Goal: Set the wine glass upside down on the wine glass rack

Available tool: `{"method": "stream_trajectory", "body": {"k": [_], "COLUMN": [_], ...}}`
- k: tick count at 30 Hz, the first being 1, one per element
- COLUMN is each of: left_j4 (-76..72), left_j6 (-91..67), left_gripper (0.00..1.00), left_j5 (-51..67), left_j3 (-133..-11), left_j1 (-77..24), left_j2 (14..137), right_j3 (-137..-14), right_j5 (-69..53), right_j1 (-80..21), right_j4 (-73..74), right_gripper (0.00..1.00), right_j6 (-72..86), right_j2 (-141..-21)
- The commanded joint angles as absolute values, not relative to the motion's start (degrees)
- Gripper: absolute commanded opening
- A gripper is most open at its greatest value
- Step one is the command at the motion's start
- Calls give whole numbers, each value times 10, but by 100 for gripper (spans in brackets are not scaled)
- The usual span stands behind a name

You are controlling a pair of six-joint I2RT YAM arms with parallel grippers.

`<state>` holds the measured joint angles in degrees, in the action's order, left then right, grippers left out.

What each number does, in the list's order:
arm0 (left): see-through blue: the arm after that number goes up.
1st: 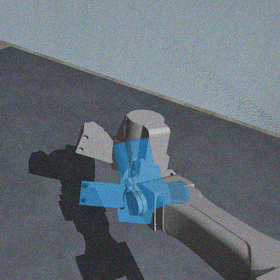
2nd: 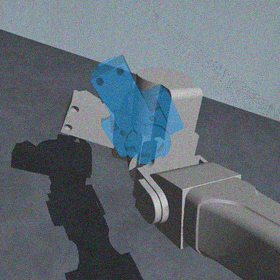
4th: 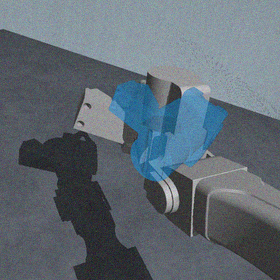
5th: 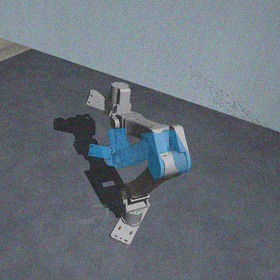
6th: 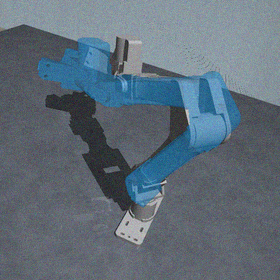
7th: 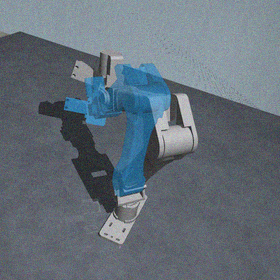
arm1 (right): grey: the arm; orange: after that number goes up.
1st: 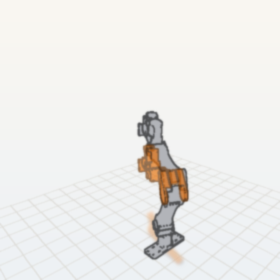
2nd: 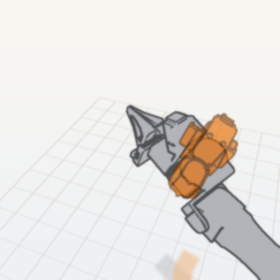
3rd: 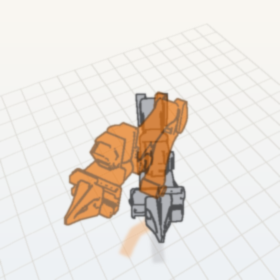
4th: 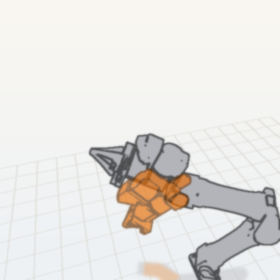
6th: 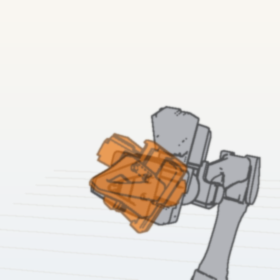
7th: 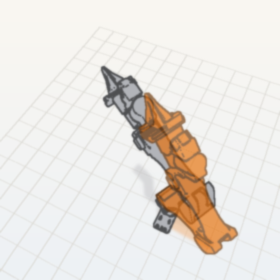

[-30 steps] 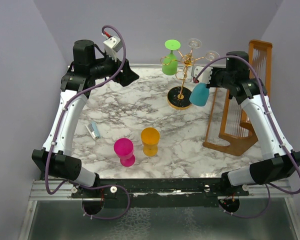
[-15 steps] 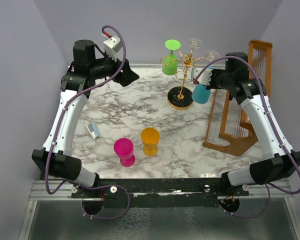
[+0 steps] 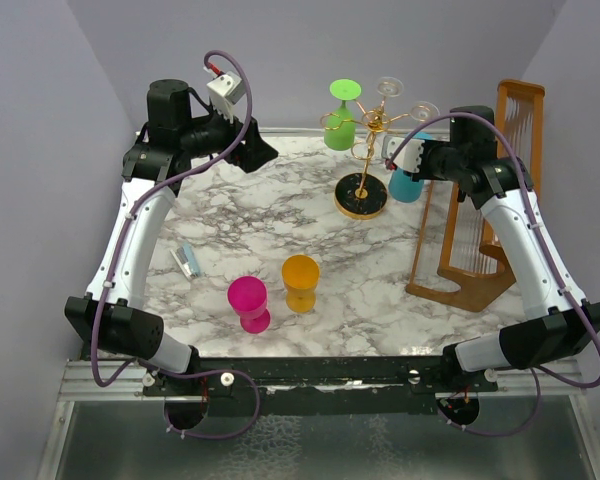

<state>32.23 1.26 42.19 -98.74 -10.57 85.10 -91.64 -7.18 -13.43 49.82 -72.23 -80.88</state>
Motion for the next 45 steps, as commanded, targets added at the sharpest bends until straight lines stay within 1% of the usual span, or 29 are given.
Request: {"method": "stream_trajectory", "body": {"k": [1,13,18,23,27,30,33,38,42,45], "left_j4": [317,310,322,367,435,515,563,577,577,578], "left_j6": [22,13,19,74,156,243,303,350,372,381], "left_gripper": [84,84,84,83,83,83,83,82,79,75], "left_j5": [434,425,446,469,442,398,395,344,280,264], "left_j3": [-989,-968,-958,-958,-962,-960,-943,-903,-880,-872], "left_j1": [-102,-102,-103,-118,-169,-233,-281,-337,-370,-385], "left_j2": [850,849,849,845,845,846,843,844,859,872], "right_j3": [-909,-925,-929,-924,-939,-955,-971,-970,-955,-948], "right_j5": [-78,-118,-159,-194,-220,-284,-315,-312,-308,-302], "right_j1": [-135,-135,-135,-135,-135,-135,-135,-135,-135,-135], "right_j4": [514,547,548,539,527,530,540,538,536,534], "right_gripper": [28,42,50,51,60,65,66,66,66,66], "right_j6": [-711,-671,-631,-586,-516,-478,-463,-465,-471,-474], "right_j2": [-792,-759,-732,-710,-698,-688,-689,-693,-693,-693]}}
